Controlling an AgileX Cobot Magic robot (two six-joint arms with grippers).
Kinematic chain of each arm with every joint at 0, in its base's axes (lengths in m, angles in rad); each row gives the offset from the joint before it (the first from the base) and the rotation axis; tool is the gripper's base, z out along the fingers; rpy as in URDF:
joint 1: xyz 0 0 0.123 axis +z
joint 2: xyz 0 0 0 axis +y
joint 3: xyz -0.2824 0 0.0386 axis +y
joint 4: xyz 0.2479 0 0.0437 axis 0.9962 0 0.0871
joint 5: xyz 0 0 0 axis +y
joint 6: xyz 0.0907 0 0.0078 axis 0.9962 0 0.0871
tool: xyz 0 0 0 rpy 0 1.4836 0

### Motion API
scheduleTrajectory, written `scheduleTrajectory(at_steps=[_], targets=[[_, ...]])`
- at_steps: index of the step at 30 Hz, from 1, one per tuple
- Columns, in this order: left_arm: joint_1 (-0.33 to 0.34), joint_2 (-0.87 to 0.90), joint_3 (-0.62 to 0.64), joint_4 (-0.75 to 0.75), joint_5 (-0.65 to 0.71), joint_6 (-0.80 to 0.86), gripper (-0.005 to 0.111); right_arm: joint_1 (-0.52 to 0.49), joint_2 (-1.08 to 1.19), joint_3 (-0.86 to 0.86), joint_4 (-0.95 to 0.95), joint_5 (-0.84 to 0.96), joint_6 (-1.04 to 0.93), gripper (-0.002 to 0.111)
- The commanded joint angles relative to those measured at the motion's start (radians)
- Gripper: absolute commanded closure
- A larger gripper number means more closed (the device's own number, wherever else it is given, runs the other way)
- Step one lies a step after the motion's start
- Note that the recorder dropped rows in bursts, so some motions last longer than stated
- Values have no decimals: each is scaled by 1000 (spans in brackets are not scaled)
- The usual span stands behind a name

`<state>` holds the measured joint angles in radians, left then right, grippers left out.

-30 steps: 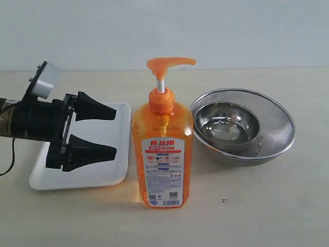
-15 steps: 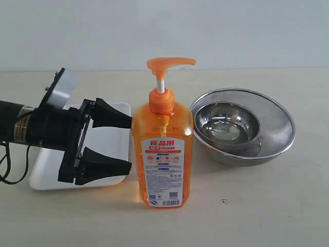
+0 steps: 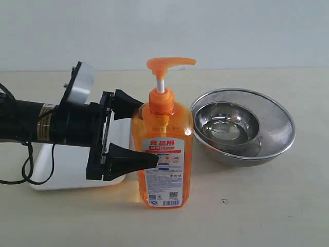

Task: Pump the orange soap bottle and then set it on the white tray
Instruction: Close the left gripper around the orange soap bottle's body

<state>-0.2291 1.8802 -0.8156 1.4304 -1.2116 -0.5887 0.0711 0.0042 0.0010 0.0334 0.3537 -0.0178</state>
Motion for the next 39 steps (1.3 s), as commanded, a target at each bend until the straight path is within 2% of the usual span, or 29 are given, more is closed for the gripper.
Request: scheduleTrajectory(at_steps=[1, 9, 20, 28, 39], targets=[[-5, 6, 5, -16, -9, 17, -2, -2, -4, -1, -3, -6, -3, 108], [-12, 92, 5, -60, -9, 61, -2, -2, -4, -1, -3, -6, -3, 108], [-84, 110, 1, -110, -9, 177, -2, -2, -4, -1, -3, -6, -3, 108], [-86, 181, 1, -182, -9, 250, -2, -2, -4, -1, -3, -13, -3, 108], [-86, 191, 1, -253, -9, 320, -2, -2, -4, -1, -3, -13, -3, 108]])
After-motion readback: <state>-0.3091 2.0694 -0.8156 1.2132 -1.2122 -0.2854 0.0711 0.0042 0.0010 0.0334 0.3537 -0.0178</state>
